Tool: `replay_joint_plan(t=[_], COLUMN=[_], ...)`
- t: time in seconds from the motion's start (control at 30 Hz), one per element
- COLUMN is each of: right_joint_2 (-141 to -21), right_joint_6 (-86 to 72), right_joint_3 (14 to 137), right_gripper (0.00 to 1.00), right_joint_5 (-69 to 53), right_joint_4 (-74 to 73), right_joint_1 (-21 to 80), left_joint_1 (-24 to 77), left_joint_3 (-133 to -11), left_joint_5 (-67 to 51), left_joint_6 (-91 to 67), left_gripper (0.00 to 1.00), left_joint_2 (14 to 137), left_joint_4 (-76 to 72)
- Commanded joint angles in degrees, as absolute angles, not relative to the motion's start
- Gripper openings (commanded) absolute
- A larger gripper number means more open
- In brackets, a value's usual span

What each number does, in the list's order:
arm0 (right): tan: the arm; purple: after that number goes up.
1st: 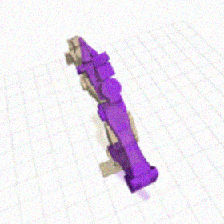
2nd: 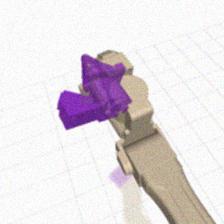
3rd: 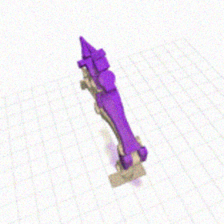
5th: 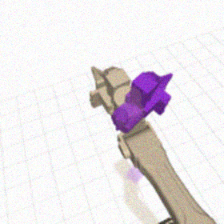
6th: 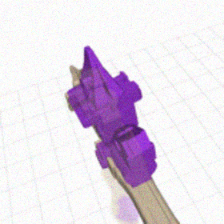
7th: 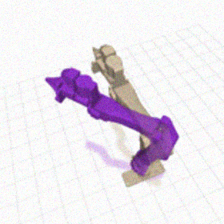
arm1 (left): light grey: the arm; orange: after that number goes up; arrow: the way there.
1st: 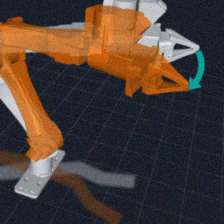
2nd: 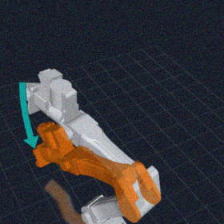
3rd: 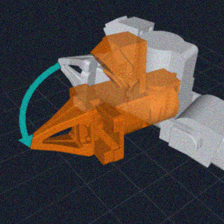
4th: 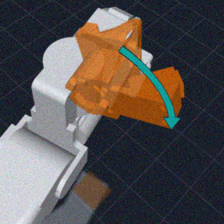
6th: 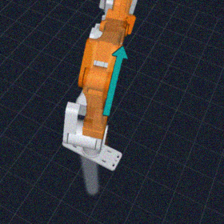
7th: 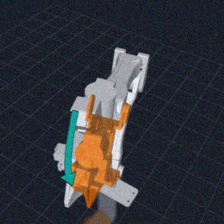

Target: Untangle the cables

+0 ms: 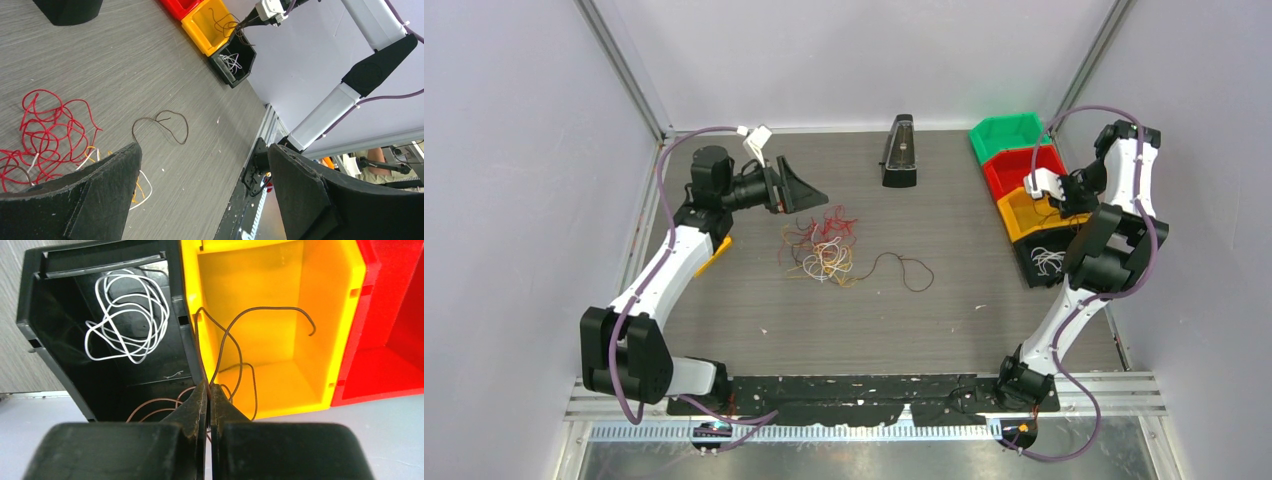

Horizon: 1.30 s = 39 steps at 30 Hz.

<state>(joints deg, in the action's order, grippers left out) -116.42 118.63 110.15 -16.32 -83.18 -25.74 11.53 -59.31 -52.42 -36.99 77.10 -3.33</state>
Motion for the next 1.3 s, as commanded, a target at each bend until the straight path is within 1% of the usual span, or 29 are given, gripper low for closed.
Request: replay_joint_plan(t=[0.0,0.13,0.43,0.57,0.77,0.97,1.1,1.17,1.2,1.23,1.27], right_joint_2=[-116.1,-117.9,-126.9,-129.4,-129.1,-122.8,-119.8,-118.6,-118.3,-117.7,-117.5], right_joint_6=[157.9,157.7,153.9,153.6,150.8,148.0,147.3,146.4,145.6,144.8,144.4], right_joint_3=[111.4,113.9,128.4,130.7,126.9,113.1,107.1,105.0,104.4,104.3,104.2], right_gripper=[0.05,0.05,0.05,0.05,0.06,0.05,0.06,0.15,0.23,0.25,0.31], right_joint_5=[-14.0,-15.0,-15.0,-14.0,-17.8,-20.2,-20.0,-20.1,-20.5,-20.7,-21.1], right_joint_4=[-87.1,-86.4,-88.3,-88.3,-81.6,-68.9,-67.1,-66.3,-66.2,-66.1,-66.1], right_joint_1=[-25.8,-25.0,-20.3,-18.8,-17.1,-17.5,-18.2,-18.3,-18.3,-18.3,-18.4], left_joint_1=[11.7,11.7,11.7,11.7,11.4,10.8,10.6,10.5,10.5,10.5,10.5], left_joint_3=[-58.9,-59.1,-58.7,-58.4,-57.6,-56.8,-57.3,-57.6,-57.8,-57.8,-58.0], left_joint_5=[-52.3,-52.3,-52.2,-52.1,-51.7,-51.7,-52.3,-52.5,-52.5,-52.5,-52.6], left_joint_6=[-36.2,-36.9,-37.5,-37.2,-35.6,-35.3,-35.0,-34.9,-34.9,-34.9,-34.8], left_gripper=[1.0,1.0,1.0,1.0,1.0,1.0,1.0,1.0,0.99,0.99,1.0], left_joint_2=[76.6,76.9,76.8,76.5,75.5,75.0,75.6,76.0,76.1,76.2,76.3], left_joint_4=[-3.8,-4.5,-4.9,-4.7,-2.7,-2.2,-1.9,-1.9,-1.9,-2.0,-1.9])
